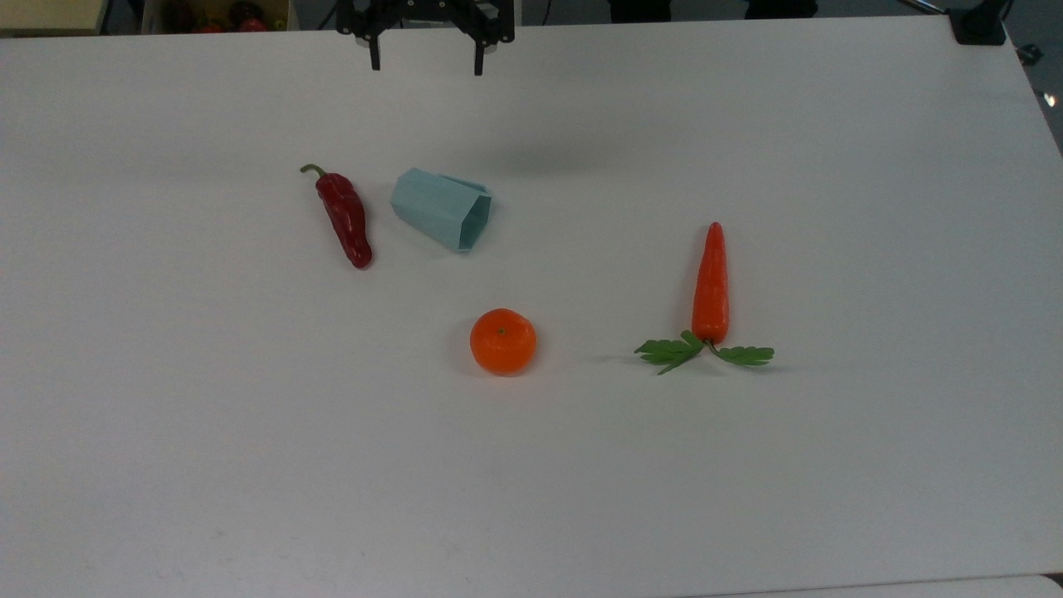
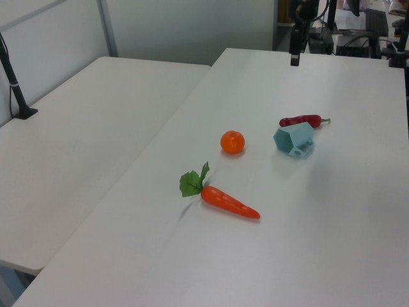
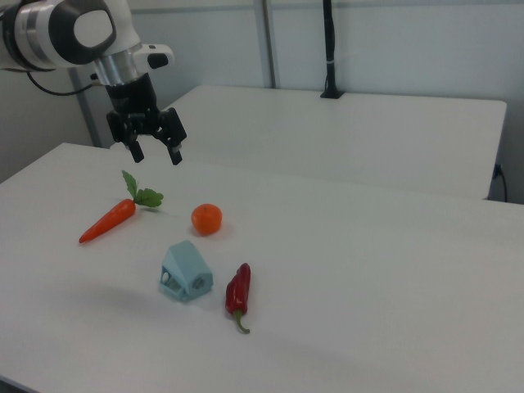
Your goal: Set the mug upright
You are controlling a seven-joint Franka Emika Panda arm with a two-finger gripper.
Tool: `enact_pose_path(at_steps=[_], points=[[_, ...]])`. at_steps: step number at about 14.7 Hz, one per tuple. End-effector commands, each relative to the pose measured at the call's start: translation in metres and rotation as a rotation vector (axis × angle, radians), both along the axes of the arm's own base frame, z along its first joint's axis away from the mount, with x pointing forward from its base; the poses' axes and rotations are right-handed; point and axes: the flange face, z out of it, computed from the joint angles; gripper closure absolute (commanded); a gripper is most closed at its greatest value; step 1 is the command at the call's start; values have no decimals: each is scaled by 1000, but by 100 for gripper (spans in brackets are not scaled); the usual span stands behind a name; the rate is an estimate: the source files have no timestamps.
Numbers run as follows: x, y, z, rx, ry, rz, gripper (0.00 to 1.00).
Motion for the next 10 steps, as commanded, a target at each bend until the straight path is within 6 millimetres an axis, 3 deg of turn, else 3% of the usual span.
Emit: enact_pose_path(at_steps=[1,7,10], points=[[-10,-1,-6,15,34,4,0],[-11,7,-19,-6,90,17,0],[-5,23,-46,-84,139,-5,0]])
